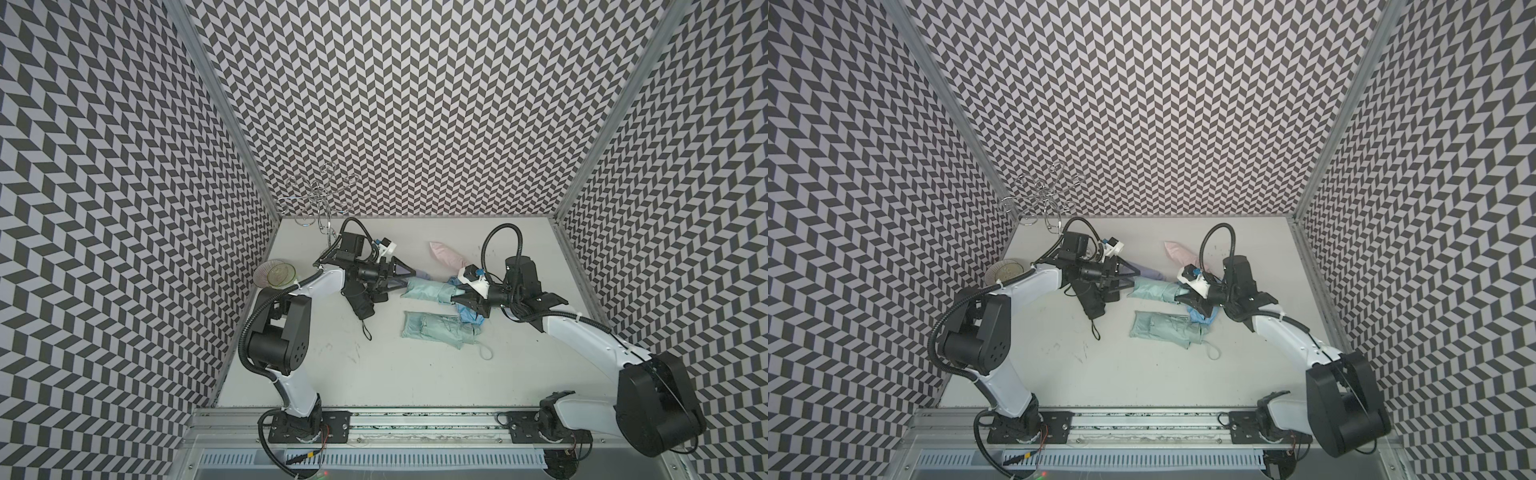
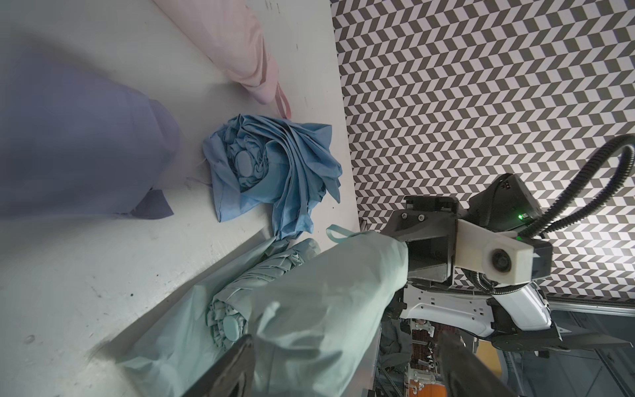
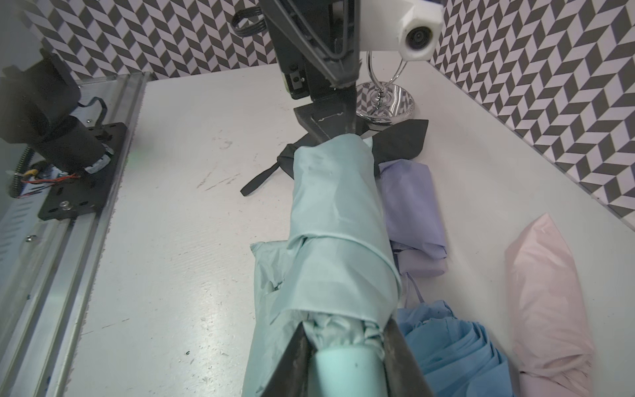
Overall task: Take umbrellas out of sleeves
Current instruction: Take out the umbrella from the umbrella sleeve.
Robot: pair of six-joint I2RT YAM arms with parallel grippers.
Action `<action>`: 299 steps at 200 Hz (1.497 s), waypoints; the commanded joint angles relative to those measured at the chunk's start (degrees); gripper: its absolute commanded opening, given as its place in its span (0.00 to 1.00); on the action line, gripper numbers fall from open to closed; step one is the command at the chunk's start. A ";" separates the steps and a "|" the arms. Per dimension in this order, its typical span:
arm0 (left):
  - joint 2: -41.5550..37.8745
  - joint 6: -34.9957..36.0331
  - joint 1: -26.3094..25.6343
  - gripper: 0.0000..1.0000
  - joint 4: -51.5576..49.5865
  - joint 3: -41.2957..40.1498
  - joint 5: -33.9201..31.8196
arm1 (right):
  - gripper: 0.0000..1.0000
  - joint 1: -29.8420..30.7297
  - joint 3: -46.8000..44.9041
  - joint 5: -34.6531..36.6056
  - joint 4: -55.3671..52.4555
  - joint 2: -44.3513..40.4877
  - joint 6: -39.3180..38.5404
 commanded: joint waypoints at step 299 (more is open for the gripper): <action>0.96 3.82 -3.11 0.74 -3.91 -0.97 -0.91 | 0.00 1.02 2.55 0.00 1.77 -3.32 -0.35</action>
